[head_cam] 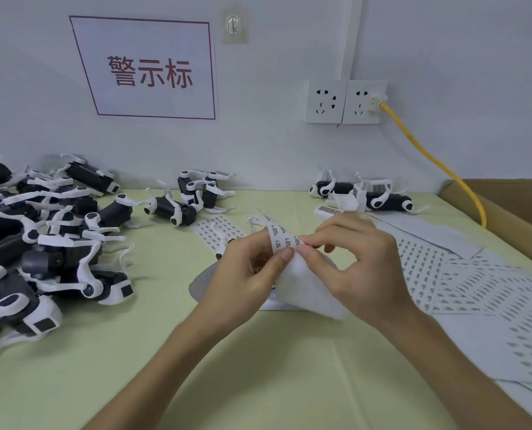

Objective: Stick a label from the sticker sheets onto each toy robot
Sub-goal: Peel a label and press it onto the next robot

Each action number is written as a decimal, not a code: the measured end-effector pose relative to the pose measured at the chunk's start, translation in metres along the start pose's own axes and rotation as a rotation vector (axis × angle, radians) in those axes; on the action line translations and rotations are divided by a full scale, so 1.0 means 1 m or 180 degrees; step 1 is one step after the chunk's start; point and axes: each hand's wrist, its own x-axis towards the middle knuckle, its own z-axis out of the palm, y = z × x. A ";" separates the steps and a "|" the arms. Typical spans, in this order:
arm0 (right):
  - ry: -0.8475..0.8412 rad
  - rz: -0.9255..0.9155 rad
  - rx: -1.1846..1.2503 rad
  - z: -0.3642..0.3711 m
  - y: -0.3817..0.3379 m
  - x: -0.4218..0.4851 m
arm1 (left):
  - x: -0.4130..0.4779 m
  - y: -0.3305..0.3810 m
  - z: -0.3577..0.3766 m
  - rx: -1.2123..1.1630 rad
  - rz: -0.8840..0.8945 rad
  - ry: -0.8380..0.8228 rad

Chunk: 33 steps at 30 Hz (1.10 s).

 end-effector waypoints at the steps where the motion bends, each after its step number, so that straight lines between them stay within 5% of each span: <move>1: -0.0021 0.0008 0.0048 0.000 0.000 0.000 | 0.000 0.000 0.000 0.0016 -0.0029 -0.0018; 15: 0.0160 0.0354 0.0217 -0.006 0.003 0.004 | 0.001 -0.003 -0.001 -0.0098 -0.0250 -0.0188; 21: 0.0438 0.0304 0.0151 -0.006 0.003 0.004 | 0.003 -0.004 -0.001 0.0787 0.0214 0.0964; 27: 0.0401 0.0063 0.0036 -0.003 0.003 0.002 | 0.000 0.000 0.000 -0.0337 -0.0219 -0.0165; 33: 0.0178 -0.0010 0.0111 -0.002 0.003 0.001 | 0.004 -0.002 -0.001 -0.0775 -0.0450 0.0041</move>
